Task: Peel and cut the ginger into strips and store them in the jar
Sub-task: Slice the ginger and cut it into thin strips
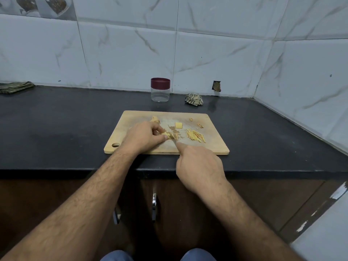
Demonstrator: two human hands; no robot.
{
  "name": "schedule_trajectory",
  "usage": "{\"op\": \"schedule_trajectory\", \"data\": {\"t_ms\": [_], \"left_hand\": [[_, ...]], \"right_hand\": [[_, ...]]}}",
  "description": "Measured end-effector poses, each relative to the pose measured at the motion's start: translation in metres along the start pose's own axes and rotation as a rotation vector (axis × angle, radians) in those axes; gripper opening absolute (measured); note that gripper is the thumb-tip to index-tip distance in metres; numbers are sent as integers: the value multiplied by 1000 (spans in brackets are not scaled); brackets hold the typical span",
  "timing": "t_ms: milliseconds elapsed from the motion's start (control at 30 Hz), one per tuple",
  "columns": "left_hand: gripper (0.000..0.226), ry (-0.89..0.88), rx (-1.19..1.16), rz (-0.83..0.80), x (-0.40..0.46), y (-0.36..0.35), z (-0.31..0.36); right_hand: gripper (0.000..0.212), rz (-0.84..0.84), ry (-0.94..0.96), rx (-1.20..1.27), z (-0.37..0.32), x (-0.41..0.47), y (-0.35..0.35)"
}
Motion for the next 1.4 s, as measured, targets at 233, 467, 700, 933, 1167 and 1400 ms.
{"op": "schedule_trajectory", "data": {"t_ms": [233, 467, 700, 933, 1167, 1400], "left_hand": [[30, -7, -5, -4, 1, -2, -1], [29, -27, 1, 14, 4, -3, -3], [31, -12, -14, 10, 6, -3, -5], [31, -13, -16, -10, 4, -2, -3], [27, -8, -16, -9, 4, -2, -4], [29, -8, -9, 4, 5, -2, -4]], "right_hand": [[44, 48, 7, 18, -11, 19, -1], [45, 23, 16, -39, -17, 29, -7], [49, -14, 18, -94, -20, 27, -9], [43, -18, 19, -46, -7, 0, -8], [48, -6, -32, 45, 0, 2, -4], [48, 2, -42, 69, -5, 15, -2]]}}
Point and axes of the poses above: each hand's wrist, its own x-axis towards the middle knuckle, its own y-axis out of the back of the hand, z = x × y, the point moved 8 cm from there along x, towards the middle knuckle, and after that the axes turned 2 degrees about -x, right-handed, at the moved point
